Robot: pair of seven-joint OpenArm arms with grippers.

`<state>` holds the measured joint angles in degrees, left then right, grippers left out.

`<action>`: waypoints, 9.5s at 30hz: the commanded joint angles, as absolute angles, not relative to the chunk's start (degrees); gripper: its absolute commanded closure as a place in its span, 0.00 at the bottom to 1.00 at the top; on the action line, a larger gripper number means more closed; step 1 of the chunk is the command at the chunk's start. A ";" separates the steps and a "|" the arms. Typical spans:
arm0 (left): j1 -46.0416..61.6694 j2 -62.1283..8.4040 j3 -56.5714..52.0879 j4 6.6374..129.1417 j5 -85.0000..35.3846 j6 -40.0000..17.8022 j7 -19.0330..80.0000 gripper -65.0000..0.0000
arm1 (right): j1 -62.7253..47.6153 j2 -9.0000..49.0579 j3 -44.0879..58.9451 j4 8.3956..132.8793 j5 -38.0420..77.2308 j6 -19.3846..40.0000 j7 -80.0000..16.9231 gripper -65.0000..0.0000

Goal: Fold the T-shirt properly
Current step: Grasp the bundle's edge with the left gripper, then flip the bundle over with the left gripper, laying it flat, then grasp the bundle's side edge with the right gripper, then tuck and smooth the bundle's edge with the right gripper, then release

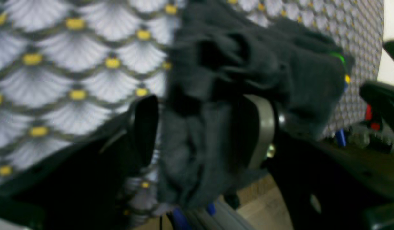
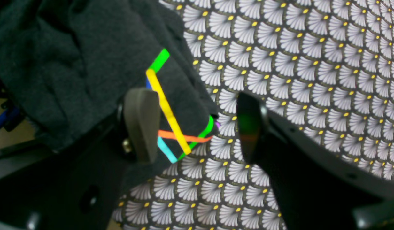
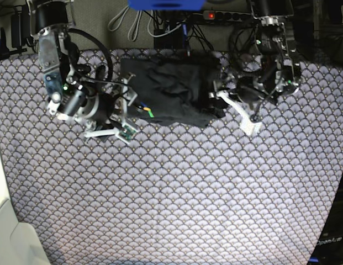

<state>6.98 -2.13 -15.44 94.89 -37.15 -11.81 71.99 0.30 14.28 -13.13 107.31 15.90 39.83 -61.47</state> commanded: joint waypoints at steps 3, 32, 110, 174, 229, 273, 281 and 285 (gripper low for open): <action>6.46 -2.33 -14.90 95.60 -38.11 -11.82 70.64 0.40 | 0.66 14.55 -12.79 108.18 16.48 40.00 -60.53 0.41; 5.93 -2.24 -10.77 85.05 -38.73 -12.18 66.86 0.83 | 0.57 14.64 -12.88 108.18 16.40 40.00 -60.53 0.41; -23.52 9.00 53.14 67.38 22.02 -11.38 39.16 0.99 | -4.88 17.80 39.16 108.44 16.48 40.00 -60.53 0.41; 9.89 0.75 -15.08 111.60 21.49 -11.91 39.96 0.99 | 4.00 16.75 10.68 100.53 24.75 40.00 -60.09 0.42; 14.37 0.92 -16.92 112.04 22.02 -12.00 39.96 1.00 | 14.99 9.80 -2.51 85.41 24.40 40.00 -56.84 1.00; 13.93 -2.95 -16.84 111.52 21.49 -12.09 39.87 1.00 | -0.13 21.05 -6.64 101.14 24.48 40.00 -55.60 1.00; 15.60 -4.97 -17.01 111.52 21.49 -12.09 39.87 1.00 | -4.53 22.99 -2.51 98.59 24.48 40.00 -55.34 1.00; 16.84 -5.67 -17.01 111.52 21.49 -12.09 39.87 1.00 | -5.49 22.90 -2.51 93.85 24.48 40.00 -51.38 1.00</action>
<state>16.62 -5.43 -16.84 110.61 21.23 -12.29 40.86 -5.63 22.17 -2.79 93.23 24.51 40.03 -50.83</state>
